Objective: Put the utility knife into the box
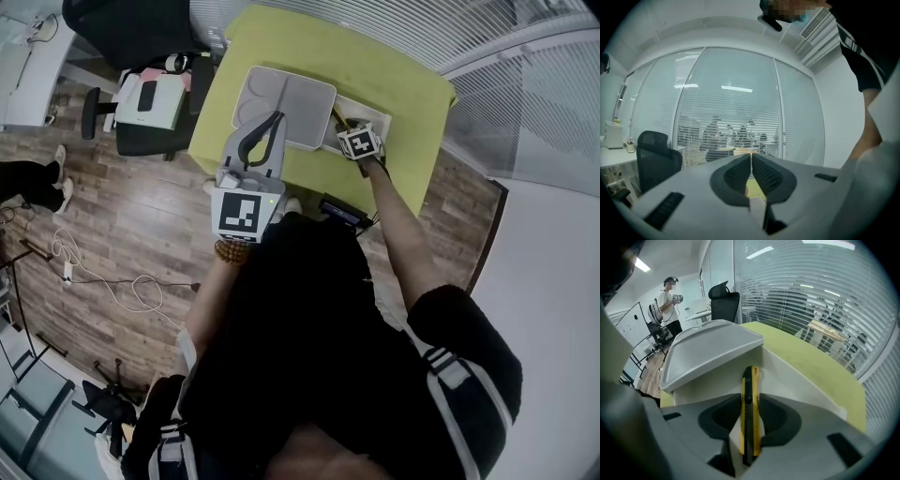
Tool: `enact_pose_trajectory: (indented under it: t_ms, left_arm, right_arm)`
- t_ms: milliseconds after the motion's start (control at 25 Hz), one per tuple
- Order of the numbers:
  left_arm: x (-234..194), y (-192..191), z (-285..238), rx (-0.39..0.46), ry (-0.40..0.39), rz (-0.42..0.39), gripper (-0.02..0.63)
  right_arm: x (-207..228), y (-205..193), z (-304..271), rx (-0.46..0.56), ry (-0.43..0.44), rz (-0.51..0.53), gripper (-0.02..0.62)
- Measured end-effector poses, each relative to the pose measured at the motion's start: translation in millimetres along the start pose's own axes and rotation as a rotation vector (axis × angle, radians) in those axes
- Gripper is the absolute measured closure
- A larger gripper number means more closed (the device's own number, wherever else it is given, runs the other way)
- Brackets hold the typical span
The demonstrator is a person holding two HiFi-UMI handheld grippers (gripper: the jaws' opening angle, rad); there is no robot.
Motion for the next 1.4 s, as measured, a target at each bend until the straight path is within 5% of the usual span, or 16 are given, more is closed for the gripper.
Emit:
enact_pose_trajectory:
  t_ms: [1400]
  left_arm:
    - [27,18,-44,0.053,-0.120,-0.030,0.586]
  right_arm:
    - [43,86,128,0.392,-0.028,-0.143,0.471]
Point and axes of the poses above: the fingertips, and each gripper's own axes: z backward along the fingers, x to its right, y out of its top, the point moved 2 cm from there along z, backward along the fingers, and after that the axes turned 11 degrees about -y, right-handed, at the moved point
